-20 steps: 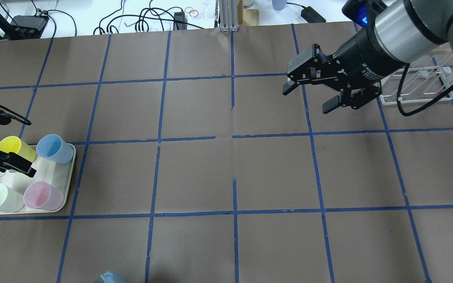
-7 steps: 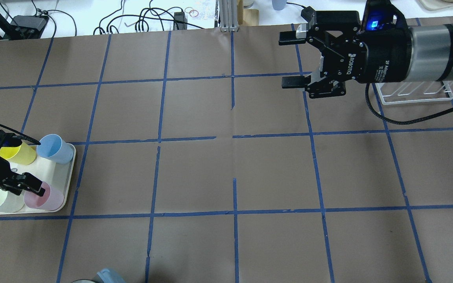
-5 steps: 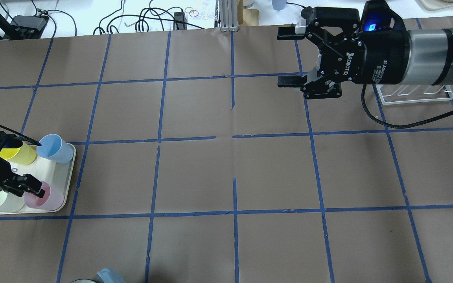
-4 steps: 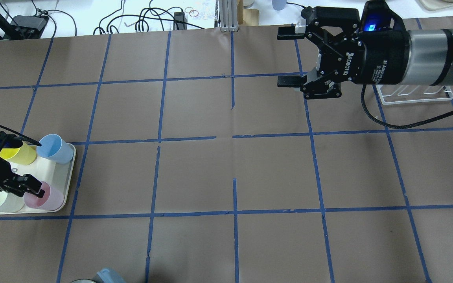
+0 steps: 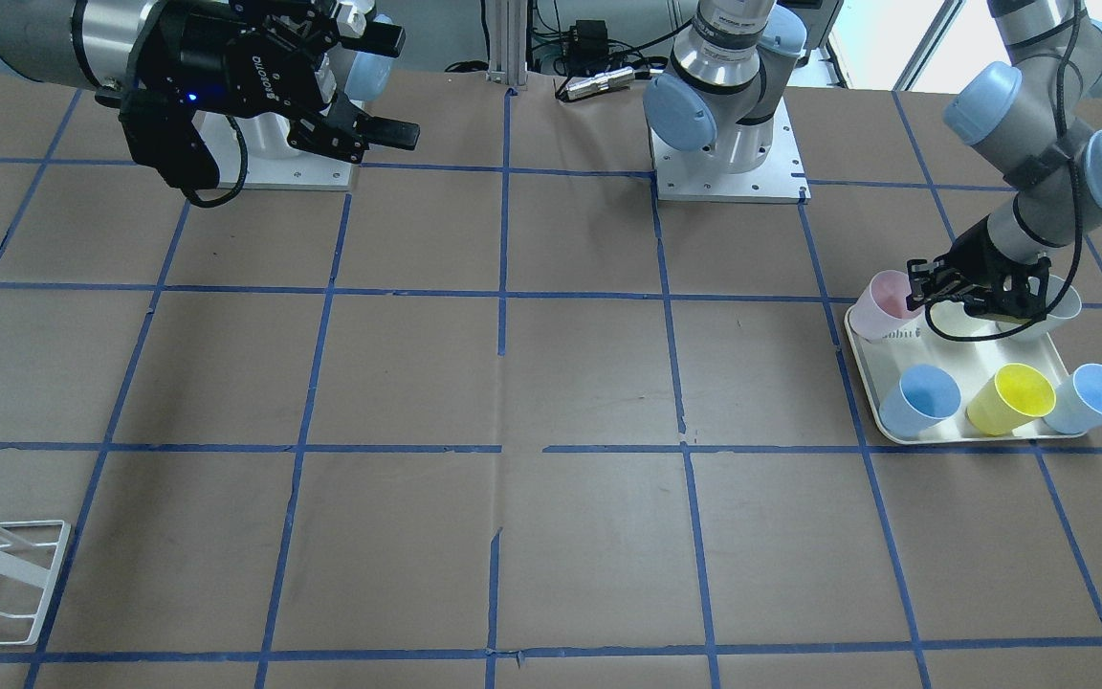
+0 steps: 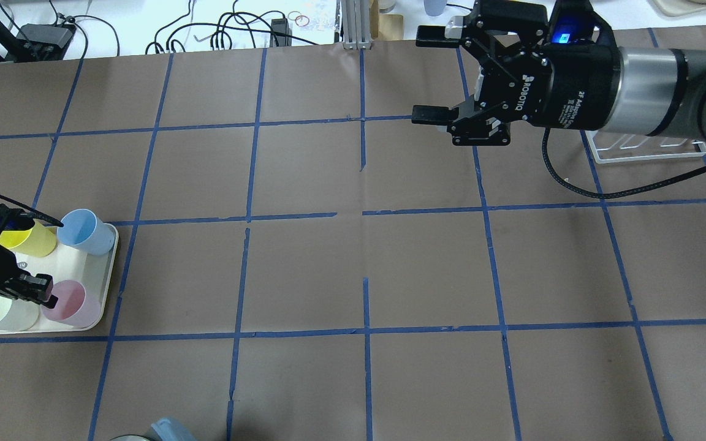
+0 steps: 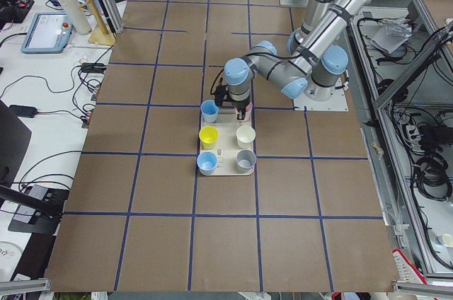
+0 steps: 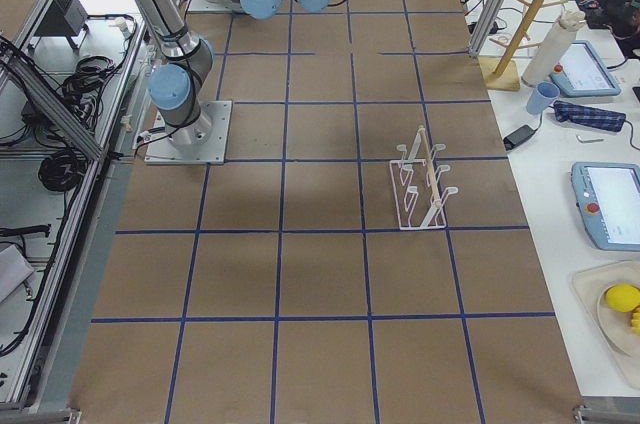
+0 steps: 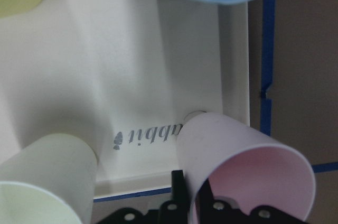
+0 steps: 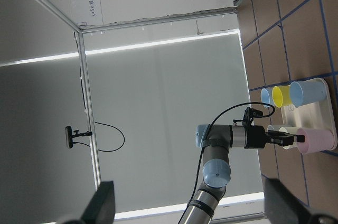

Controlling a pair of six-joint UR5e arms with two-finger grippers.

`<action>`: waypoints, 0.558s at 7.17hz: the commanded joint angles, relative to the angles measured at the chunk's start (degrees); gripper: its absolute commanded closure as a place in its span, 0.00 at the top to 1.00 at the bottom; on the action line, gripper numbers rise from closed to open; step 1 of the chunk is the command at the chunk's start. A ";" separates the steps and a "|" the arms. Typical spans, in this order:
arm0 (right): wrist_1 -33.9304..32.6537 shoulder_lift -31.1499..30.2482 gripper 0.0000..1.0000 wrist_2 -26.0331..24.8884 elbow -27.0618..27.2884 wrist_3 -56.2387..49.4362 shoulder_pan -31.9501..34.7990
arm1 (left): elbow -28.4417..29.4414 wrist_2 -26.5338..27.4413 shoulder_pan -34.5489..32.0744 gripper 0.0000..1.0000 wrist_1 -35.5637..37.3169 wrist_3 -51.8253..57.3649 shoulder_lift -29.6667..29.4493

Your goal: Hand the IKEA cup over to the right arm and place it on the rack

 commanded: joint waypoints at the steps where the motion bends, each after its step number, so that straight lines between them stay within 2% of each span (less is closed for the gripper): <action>1: 0.03 -0.31 1.00 -0.08 0.45 -4.37 0.38 | 0.43 0.00 0.00 0.00 0.04 -0.11 0.46; 4: 1.60 0.04 1.00 0.35 0.54 -6.24 1.17 | 1.65 0.18 -0.09 0.00 -0.74 -0.02 2.56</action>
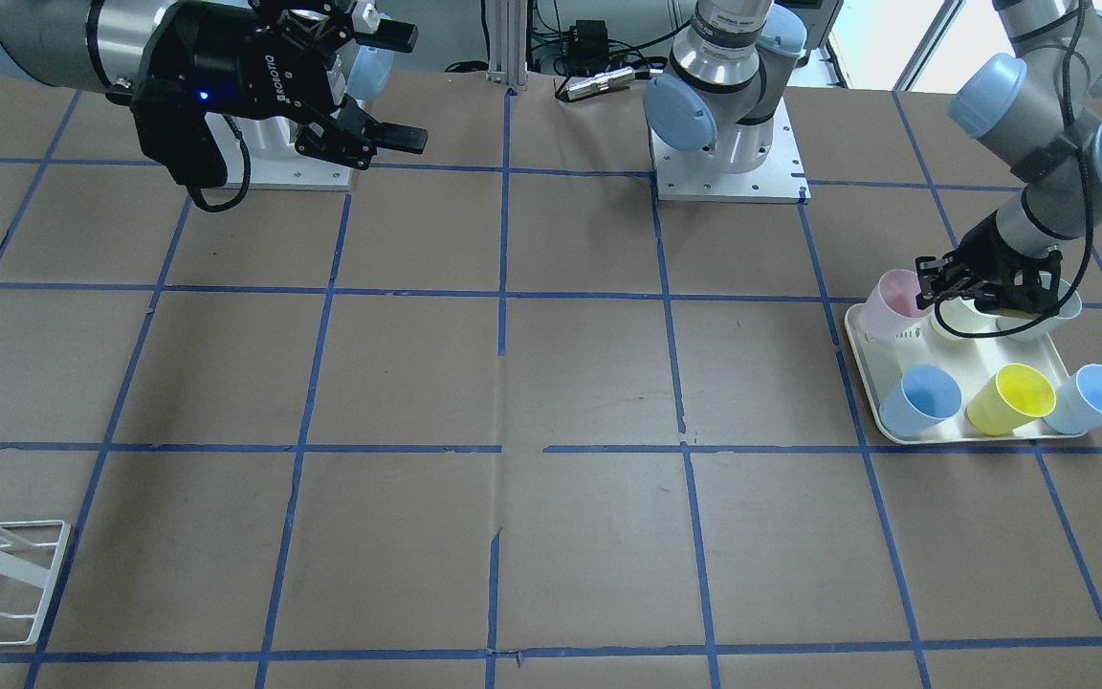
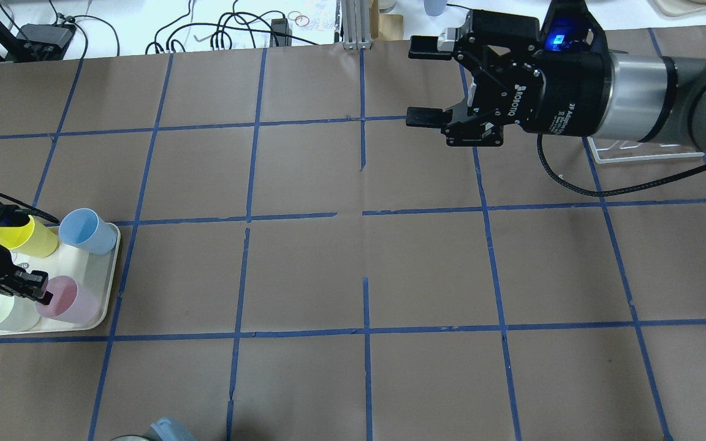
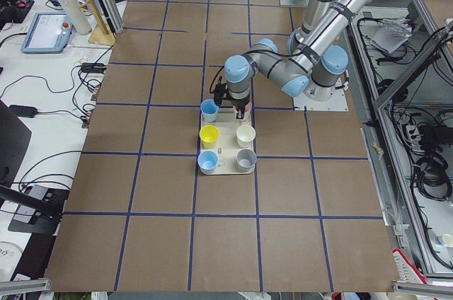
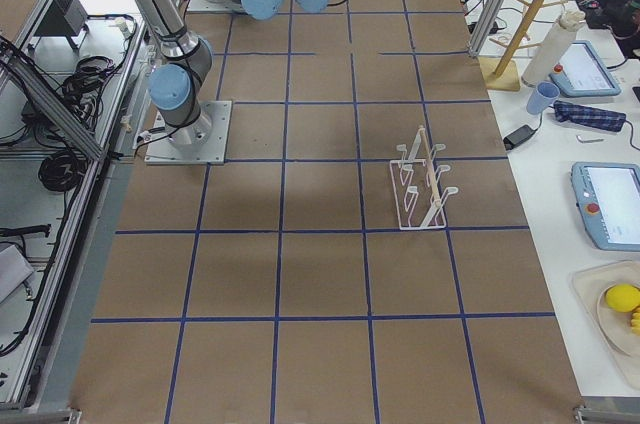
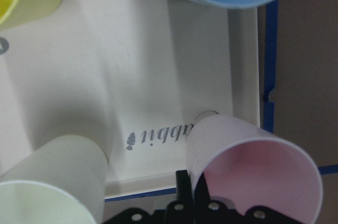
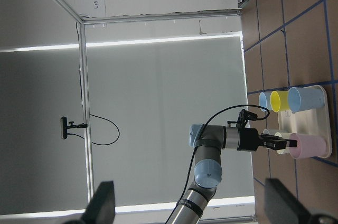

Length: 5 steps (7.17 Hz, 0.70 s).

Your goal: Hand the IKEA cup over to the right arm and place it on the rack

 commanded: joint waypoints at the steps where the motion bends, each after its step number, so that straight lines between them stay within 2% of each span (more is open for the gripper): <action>1: 2.24 0.06 1.00 0.70 0.03 -0.31 0.28 | 2.11 -0.47 -0.65 0.00 -3.30 -0.22 3.31; 4: 4.80 0.06 1.00 2.02 0.03 -0.13 0.36 | 9.22 -7.74 -6.60 0.00 -17.18 -4.34 7.80; 5: 4.80 0.06 1.00 2.37 0.03 -0.13 0.36 | 12.20 -12.81 -8.80 0.00 -23.92 -4.97 8.77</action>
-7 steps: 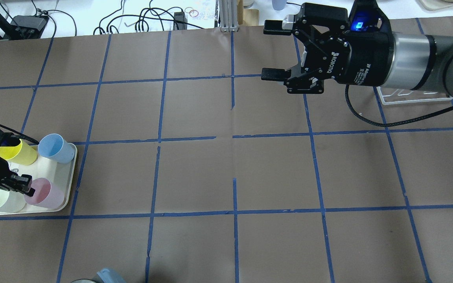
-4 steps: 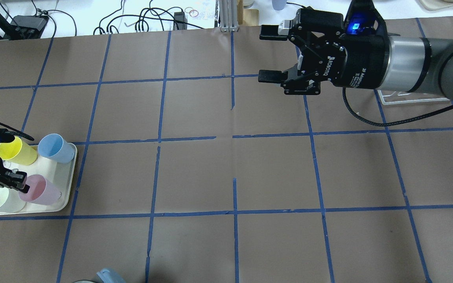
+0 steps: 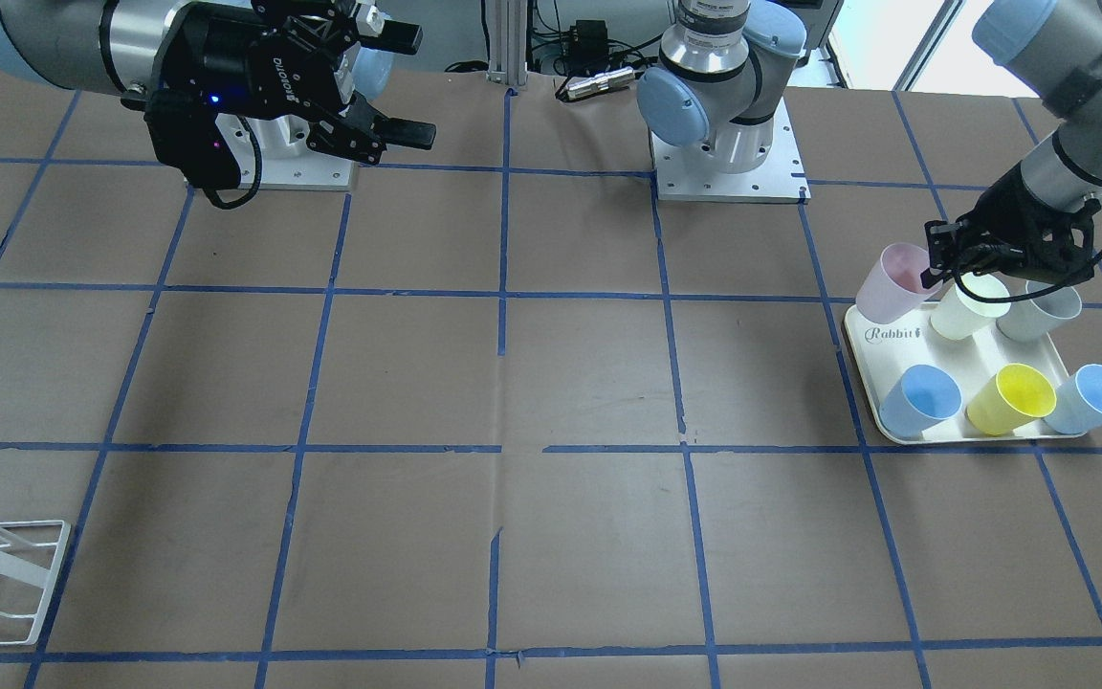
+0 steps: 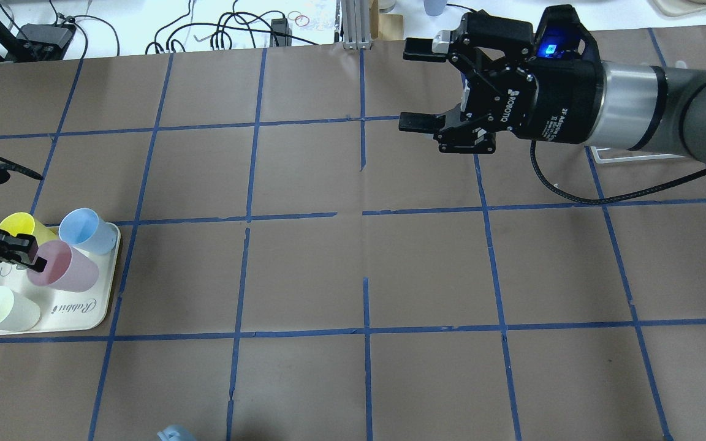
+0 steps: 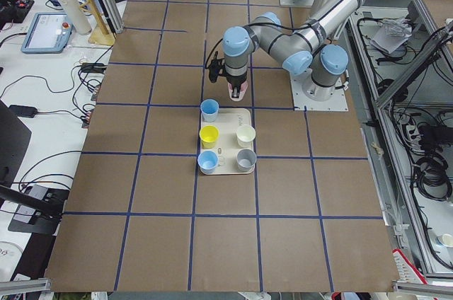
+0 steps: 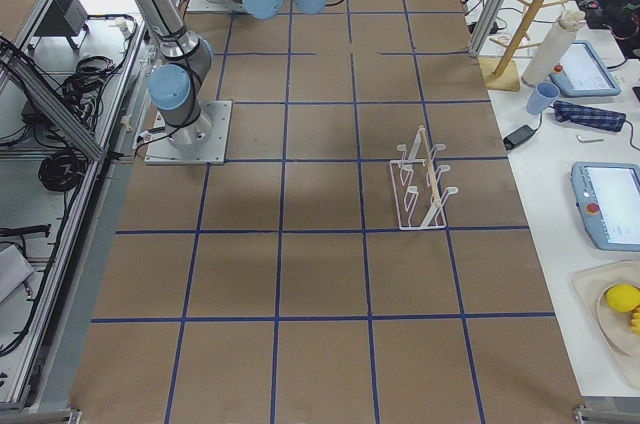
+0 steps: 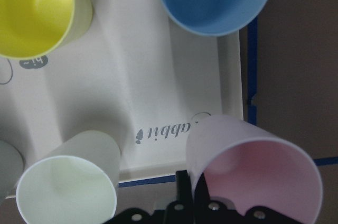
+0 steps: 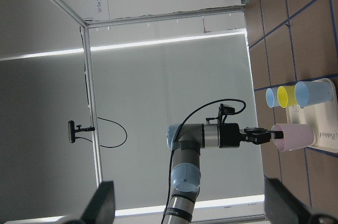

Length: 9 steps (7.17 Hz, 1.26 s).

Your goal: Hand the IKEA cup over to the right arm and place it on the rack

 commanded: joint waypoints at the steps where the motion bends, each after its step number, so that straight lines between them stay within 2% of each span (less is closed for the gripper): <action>1: 0.39 0.09 1.00 0.53 0.00 0.09 0.01 | 6.76 -10.29 -6.93 0.00 -15.40 -1.17 1.98; 2: 0.74 0.18 1.00 0.53 -0.09 0.18 0.01 | 10.01 -19.65 -9.49 0.00 -24.10 -1.25 1.99; 3: 1.61 0.18 1.00 0.36 -0.09 0.36 -0.16 | 10.39 -27.49 -9.95 0.00 -28.80 -0.38 1.81; 4: 3.01 0.18 1.00 0.36 -0.09 0.36 -0.16 | 10.22 -37.49 -10.48 0.00 -33.46 -0.55 1.72; 6: 3.63 0.26 1.00 0.53 -0.09 0.19 -0.60 | 9.96 -53.86 -17.12 0.00 -35.97 -1.34 0.50; 7: 3.64 0.26 1.00 0.53 -0.09 -0.16 -0.60 | 9.35 -60.55 -20.21 0.00 -35.79 -2.21 -0.55; 8: 3.73 0.26 1.00 0.53 -0.09 -0.17 -0.78 | 9.34 -64.71 -23.72 0.00 -35.53 -4.14 -1.43; 9: 3.73 0.26 1.00 0.62 -0.09 -0.08 -0.78 | 10.04 -65.53 -27.15 0.00 -35.27 -5.63 -2.05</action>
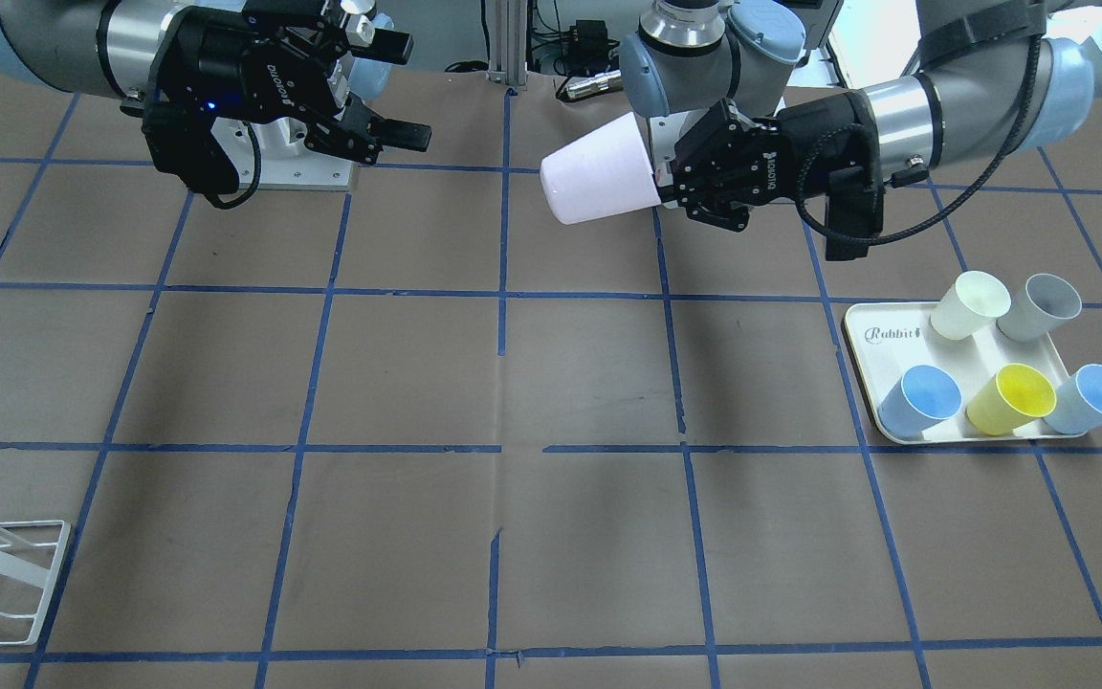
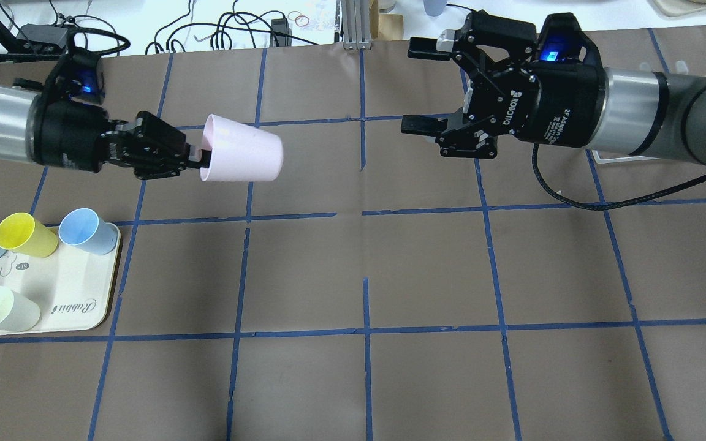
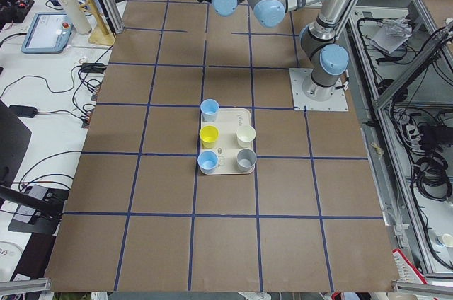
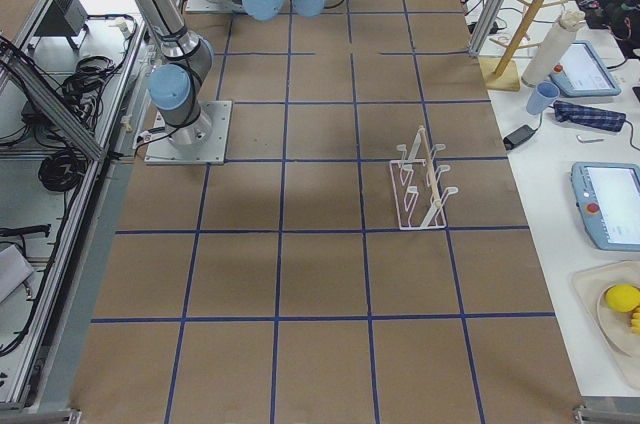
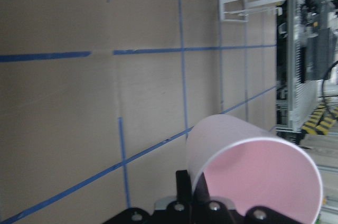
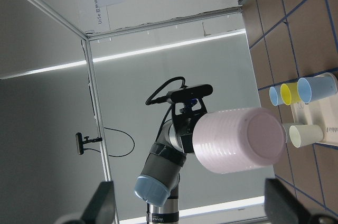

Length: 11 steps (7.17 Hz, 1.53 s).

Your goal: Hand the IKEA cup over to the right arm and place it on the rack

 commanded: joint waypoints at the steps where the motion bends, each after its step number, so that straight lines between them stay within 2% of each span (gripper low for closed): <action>1: 0.23 0.96 1.00 -0.02 0.00 0.37 -0.07 | 0.54 -8.17 -6.46 0.00 1.64 -3.07 -1.25; 3: 0.85 2.72 1.00 -0.02 0.00 0.11 -0.07 | 0.45 -14.43 -11.56 0.00 7.35 -9.11 -2.04; 7: 4.19 2.29 1.00 -0.19 -0.79 2.03 0.20 | -0.52 -14.81 -11.93 0.00 7.37 -9.58 -0.11; 11: 4.54 -1.74 1.00 -1.07 -0.88 12.03 -0.15 | -0.69 -14.73 -12.02 0.00 7.28 -9.58 0.86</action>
